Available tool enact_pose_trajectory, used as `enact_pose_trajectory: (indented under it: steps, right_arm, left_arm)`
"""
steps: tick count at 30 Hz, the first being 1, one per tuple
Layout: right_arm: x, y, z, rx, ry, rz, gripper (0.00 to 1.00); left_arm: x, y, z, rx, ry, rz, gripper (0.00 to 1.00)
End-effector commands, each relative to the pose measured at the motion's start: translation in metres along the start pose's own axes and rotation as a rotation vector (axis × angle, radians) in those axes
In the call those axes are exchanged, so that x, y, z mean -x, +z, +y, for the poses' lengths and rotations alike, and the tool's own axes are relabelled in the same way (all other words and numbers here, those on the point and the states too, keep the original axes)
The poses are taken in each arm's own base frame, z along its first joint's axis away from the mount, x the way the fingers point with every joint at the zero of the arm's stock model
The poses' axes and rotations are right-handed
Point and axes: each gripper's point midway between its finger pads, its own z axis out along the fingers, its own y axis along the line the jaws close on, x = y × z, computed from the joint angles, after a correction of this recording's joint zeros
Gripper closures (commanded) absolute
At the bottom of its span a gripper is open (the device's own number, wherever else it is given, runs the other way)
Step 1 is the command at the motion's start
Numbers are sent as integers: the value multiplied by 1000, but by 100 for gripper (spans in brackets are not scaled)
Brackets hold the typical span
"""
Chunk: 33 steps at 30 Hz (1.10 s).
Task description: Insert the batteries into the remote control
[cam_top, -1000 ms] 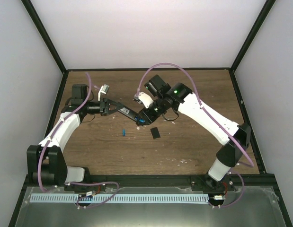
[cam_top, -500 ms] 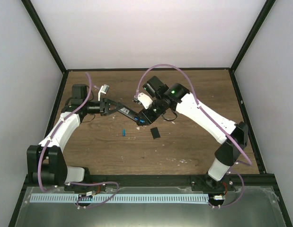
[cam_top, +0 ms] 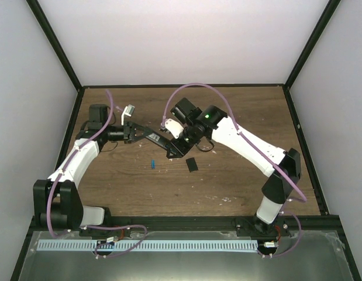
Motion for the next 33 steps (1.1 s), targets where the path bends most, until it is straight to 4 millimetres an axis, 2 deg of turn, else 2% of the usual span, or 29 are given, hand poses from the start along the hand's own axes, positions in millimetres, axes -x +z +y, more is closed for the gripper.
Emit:
enact_pose_trajectory:
  steps: [1, 11, 19, 33]
  right_arm:
    - [0, 5, -2, -23, -24, 18, 69]
    - [2, -1, -12, -94, -11, 10, 86]
    - [13, -16, -22, -180, -3, -53, 99]
    - [33, -51, -36, -314, 23, -212, 99]
  left_arm:
    - [5, -1, -13, -39, 42, 9, 100]
    - [5, -1, -13, -40, 42, 9, 100]
    - [5, -1, -14, -38, 45, 8, 100]
    - [5, -1, -13, -38, 39, 10, 100]
